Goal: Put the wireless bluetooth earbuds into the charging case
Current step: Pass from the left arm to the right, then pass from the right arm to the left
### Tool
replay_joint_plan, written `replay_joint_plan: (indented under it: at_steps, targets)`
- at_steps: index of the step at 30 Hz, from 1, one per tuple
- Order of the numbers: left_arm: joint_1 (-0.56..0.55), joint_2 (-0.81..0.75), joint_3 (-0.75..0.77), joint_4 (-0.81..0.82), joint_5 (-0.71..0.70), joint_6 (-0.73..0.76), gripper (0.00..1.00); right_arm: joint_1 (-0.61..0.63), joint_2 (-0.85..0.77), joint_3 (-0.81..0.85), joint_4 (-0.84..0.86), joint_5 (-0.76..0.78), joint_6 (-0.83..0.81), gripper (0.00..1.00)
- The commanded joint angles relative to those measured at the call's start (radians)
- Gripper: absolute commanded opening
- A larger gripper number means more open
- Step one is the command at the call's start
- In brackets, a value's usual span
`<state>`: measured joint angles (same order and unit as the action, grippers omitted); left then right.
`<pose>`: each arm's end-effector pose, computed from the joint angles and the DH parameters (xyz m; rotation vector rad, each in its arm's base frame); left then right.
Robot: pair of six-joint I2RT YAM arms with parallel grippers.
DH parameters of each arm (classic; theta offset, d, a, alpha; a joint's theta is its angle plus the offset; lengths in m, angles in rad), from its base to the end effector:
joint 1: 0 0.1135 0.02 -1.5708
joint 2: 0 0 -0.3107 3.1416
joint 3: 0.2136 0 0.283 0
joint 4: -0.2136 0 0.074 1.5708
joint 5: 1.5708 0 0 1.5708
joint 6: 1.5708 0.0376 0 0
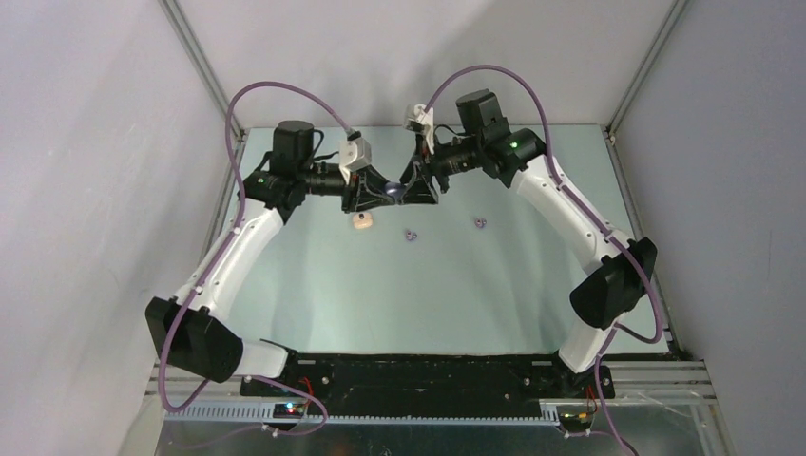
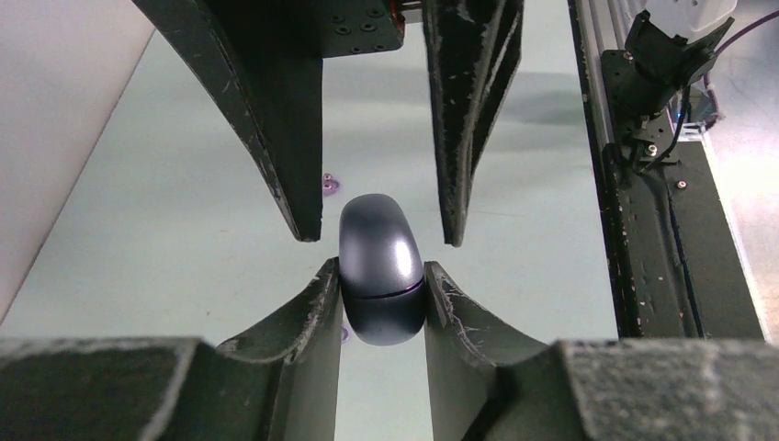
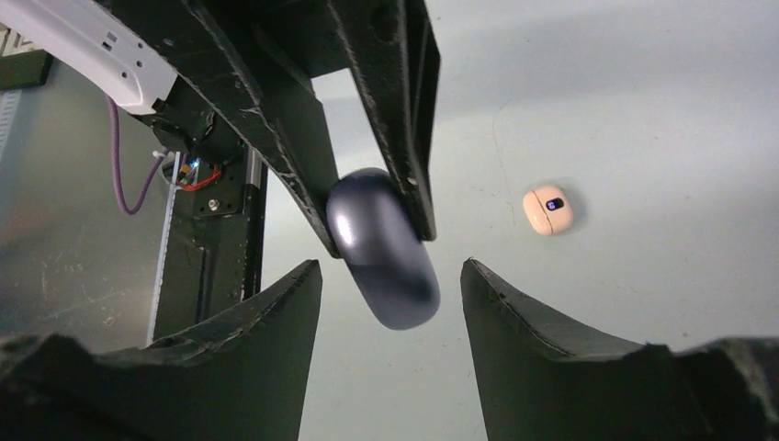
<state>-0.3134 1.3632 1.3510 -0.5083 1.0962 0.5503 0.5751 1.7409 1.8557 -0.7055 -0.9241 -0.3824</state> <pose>0.2868 -0.1281 0.4288 1.3340 1.3707 -0.9697 0.3367 0.2540 0.4572 -1.4036 1.5421 1.1024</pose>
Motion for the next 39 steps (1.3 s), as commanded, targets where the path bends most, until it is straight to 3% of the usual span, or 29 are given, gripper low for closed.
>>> replay_joint_plan:
  at_steps: [1, 5, 7, 8, 10, 11, 13, 15, 21, 27, 31, 33, 39]
  targets:
    - [-0.008, -0.027, 0.033, 0.004, -0.01, 0.023, 0.0, 0.03, -0.015, 0.038, 0.004, 0.001, -0.064, 0.6]
    - [-0.011, -0.037, 0.018, 0.032, -0.016, -0.005, 0.01, 0.041, -0.015, 0.032, -0.015, -0.015, -0.08, 0.44]
    - [-0.012, -0.043, 0.008, 0.051, -0.023, -0.018, 0.04, 0.04, -0.019, 0.033, -0.025, -0.021, -0.095, 0.32]
    - [-0.012, -0.05, 0.001, 0.061, -0.029, -0.022, 0.06, 0.041, -0.02, 0.033, -0.026, -0.02, -0.101, 0.21]
    - [-0.012, -0.057, -0.012, 0.076, -0.05, -0.041, 0.19, 0.039, -0.026, 0.033, -0.027, -0.011, -0.104, 0.03]
    - [-0.012, -0.059, -0.024, 0.082, -0.06, -0.062, 0.3, 0.039, -0.03, 0.032, -0.025, -0.003, -0.104, 0.0]
    - [-0.012, -0.066, -0.044, 0.096, -0.085, -0.088, 0.42, 0.036, -0.037, 0.032, -0.022, 0.004, -0.102, 0.0]
    - [-0.012, -0.071, -0.068, 0.121, -0.103, -0.129, 0.48, 0.034, -0.045, 0.03, -0.019, 0.01, -0.102, 0.0]
    - [-0.013, -0.058, -0.092, 0.181, -0.09, -0.218, 0.53, 0.02, -0.057, 0.017, 0.022, 0.009, -0.053, 0.0]
    - [-0.013, -0.028, -0.083, 0.19, -0.068, -0.246, 0.51, 0.008, -0.058, 0.017, 0.04, -0.001, -0.027, 0.0]
    - [-0.011, -0.009, -0.076, 0.195, -0.047, -0.268, 0.44, 0.002, -0.059, 0.016, 0.048, -0.005, -0.011, 0.0]
    - [-0.011, 0.001, -0.068, 0.196, -0.037, -0.269, 0.39, 0.002, -0.06, 0.014, 0.05, -0.005, -0.009, 0.0]
    - [-0.007, 0.019, -0.055, 0.199, -0.008, -0.271, 0.08, 0.001, -0.057, -0.001, 0.058, 0.008, -0.005, 0.03]
